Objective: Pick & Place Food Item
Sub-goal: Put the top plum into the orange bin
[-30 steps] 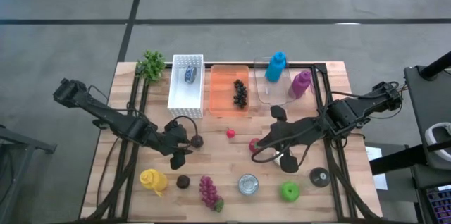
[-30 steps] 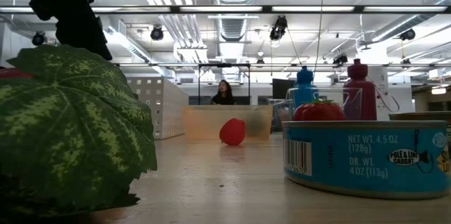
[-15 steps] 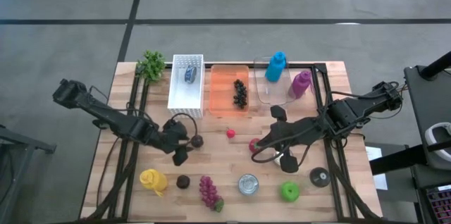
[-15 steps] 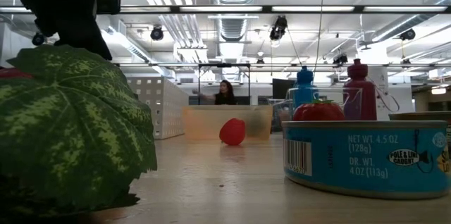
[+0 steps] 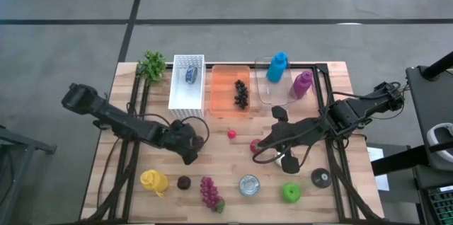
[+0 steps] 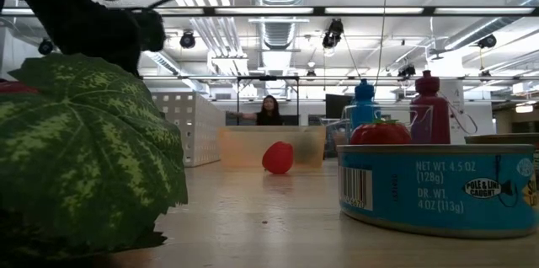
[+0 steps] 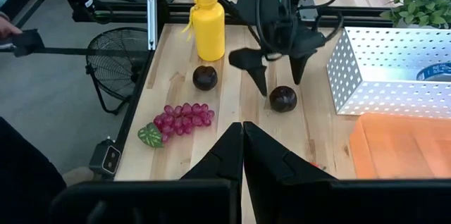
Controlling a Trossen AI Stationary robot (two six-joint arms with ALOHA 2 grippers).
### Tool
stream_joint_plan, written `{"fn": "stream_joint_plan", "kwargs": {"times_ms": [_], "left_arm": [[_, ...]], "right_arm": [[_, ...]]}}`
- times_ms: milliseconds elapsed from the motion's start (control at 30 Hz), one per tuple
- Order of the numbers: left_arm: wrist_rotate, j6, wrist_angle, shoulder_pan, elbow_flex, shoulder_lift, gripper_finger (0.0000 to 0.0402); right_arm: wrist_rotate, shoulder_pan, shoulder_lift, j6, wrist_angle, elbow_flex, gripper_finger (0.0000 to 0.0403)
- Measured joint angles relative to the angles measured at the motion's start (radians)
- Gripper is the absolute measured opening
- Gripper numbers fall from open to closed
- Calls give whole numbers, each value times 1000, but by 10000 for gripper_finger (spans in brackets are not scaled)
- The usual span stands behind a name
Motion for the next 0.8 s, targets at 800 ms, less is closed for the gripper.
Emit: {"fn": "stream_joint_plan", "kwargs": {"times_ms": [800], "left_arm": [[158,79,136,119,0,185,316]], "right_arm": [[0,0,0,0,1,0,8]]}}
